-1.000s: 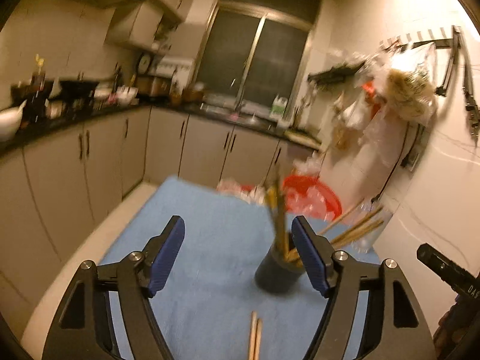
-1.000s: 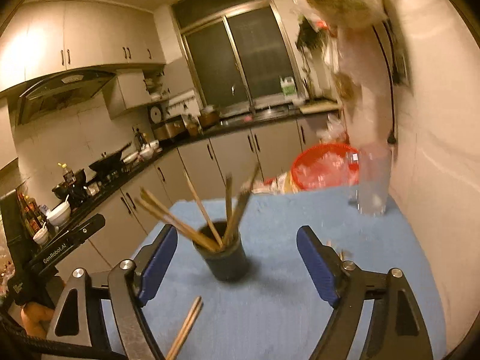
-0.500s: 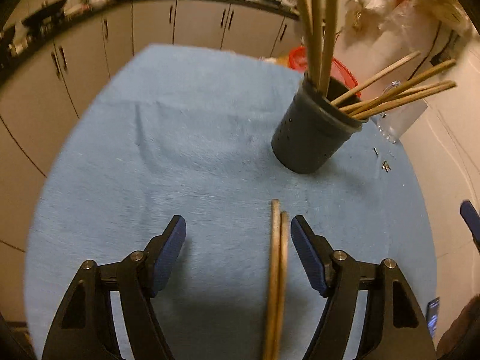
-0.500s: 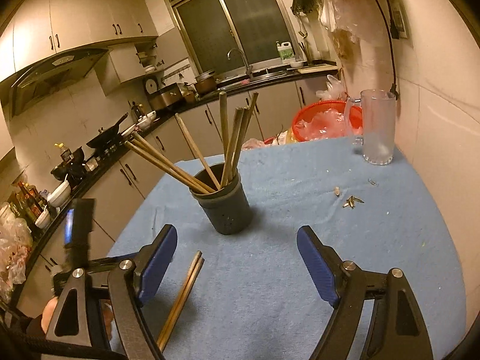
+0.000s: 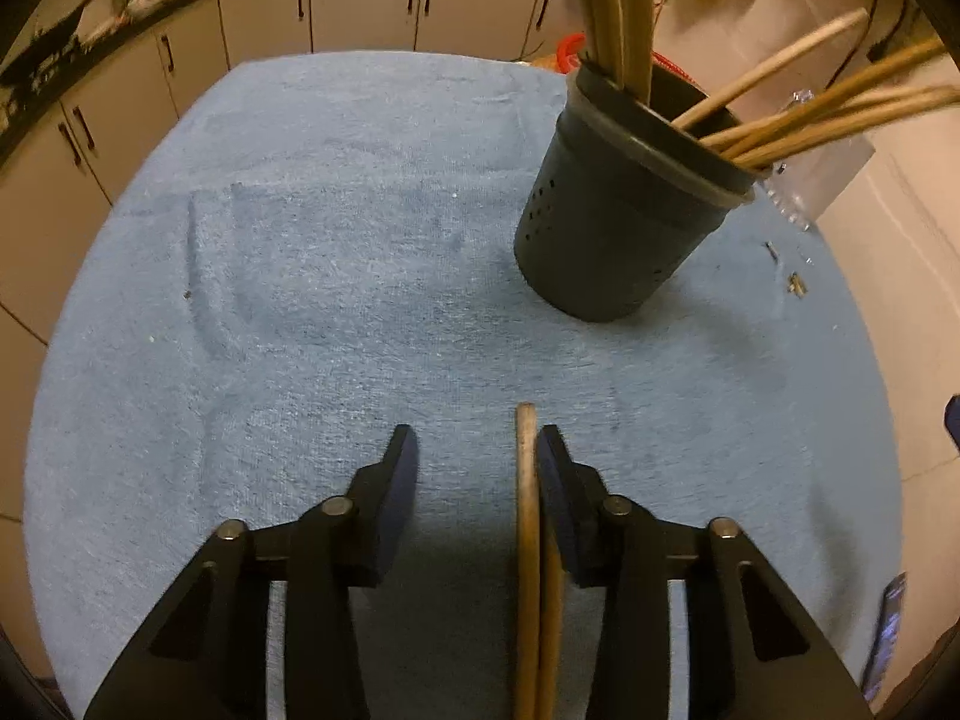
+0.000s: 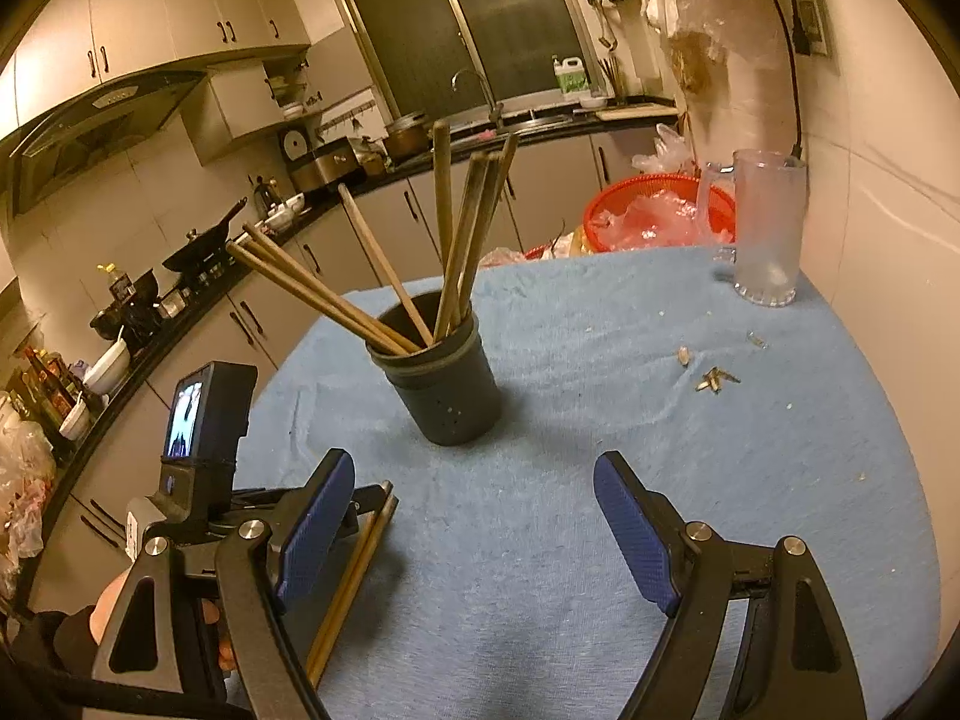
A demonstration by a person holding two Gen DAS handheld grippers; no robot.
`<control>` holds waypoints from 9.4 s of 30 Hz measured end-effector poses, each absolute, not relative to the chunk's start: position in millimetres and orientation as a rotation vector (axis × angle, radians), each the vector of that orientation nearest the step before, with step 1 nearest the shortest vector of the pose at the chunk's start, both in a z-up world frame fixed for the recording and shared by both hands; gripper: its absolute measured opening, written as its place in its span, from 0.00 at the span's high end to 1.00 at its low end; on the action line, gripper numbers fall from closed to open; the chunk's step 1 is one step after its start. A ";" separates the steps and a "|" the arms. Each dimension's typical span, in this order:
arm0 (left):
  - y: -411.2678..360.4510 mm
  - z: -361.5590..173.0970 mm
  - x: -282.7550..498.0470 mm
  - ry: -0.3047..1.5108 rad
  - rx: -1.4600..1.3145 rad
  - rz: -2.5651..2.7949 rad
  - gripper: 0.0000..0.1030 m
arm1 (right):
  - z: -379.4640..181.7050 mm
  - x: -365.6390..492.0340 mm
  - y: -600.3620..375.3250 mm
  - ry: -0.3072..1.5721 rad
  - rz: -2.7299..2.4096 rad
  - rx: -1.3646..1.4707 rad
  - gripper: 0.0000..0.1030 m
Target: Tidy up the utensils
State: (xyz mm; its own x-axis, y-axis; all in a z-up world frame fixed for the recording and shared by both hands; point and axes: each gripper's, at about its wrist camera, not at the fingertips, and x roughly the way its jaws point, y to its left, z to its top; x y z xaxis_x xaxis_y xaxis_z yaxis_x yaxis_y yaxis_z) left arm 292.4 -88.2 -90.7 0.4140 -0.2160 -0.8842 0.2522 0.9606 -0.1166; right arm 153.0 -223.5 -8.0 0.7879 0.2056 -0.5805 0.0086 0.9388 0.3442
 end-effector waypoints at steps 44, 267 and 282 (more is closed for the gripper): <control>-14.3 -90.0 298.8 1.291 -0.100 -0.347 0.93 | -80.7 234.0 -156.6 1.162 0.238 0.203 0.62; -1.5 37.6 61.8 0.319 -0.039 -0.003 0.00 | 8.3 -5.5 -182.4 0.261 -0.016 0.097 0.00; -0.5 50.8 34.8 0.245 -0.010 0.017 0.00 | 19.1 -20.7 -174.9 0.231 -0.009 0.076 0.00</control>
State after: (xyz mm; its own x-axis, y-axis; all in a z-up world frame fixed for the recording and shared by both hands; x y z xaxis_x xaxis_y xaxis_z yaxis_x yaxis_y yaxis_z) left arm 34.8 -0.5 50.8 0.9700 0.0158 -0.2428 -0.0182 0.9998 -0.0075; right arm -20.7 -174.9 19.1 0.9733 -0.0006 -0.2294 0.0181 0.9971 0.0741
